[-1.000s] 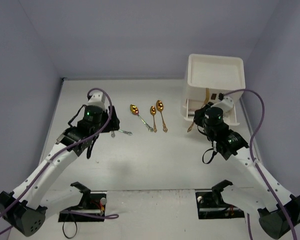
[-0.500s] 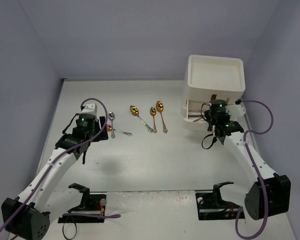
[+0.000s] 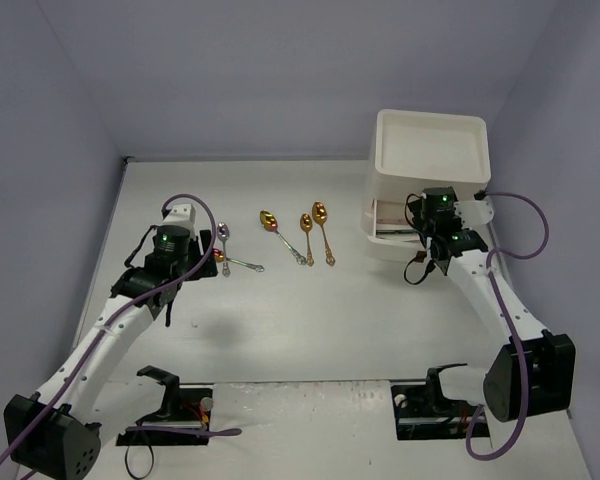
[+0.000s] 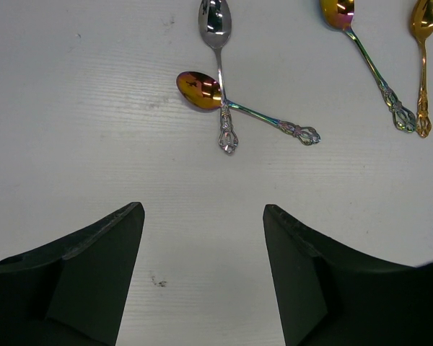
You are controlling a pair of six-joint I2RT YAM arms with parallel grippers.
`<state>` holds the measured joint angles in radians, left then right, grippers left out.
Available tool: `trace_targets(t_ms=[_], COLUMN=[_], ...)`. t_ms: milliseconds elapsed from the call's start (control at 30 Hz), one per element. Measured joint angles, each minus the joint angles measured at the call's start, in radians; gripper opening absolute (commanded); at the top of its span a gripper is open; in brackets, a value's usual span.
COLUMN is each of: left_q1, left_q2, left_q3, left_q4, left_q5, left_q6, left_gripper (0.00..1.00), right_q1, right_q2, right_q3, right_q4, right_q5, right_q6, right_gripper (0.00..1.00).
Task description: Sort the eating utensils into containers
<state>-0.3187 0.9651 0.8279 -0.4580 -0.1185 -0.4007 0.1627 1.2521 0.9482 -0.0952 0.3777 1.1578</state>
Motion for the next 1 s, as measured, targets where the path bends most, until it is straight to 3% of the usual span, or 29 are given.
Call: trace_targets(t_ms=[333, 533, 800, 1000], left_q1=[0.011, 0.011, 0.011, 0.011], left_q2=[0.011, 0.017, 0.021, 0.023], left_q3=[-0.001, -0.001, -0.001, -0.001], left_q4=[0.012, 0.014, 0.014, 0.015], left_q5=[0.023, 0.035, 0.036, 0.036], left_q6=[0.000, 0.000, 0.000, 0.000], left_gripper=[0.64, 0.64, 0.64, 0.64], right_q1=[0.000, 0.000, 0.000, -0.001], right_q2=[-0.206, -0.343, -0.269, -0.182], right_q3=[-0.043, -0.142, -0.195, -0.195], right_q4=[-0.007, -0.062, -0.112, -0.107], right_q5=[-0.064, -0.111, -0.201, -0.208], right_q6=[-0.487, -0.654, -0.751, -0.808], right_gripper=[0.65, 0.66, 0.68, 0.54])
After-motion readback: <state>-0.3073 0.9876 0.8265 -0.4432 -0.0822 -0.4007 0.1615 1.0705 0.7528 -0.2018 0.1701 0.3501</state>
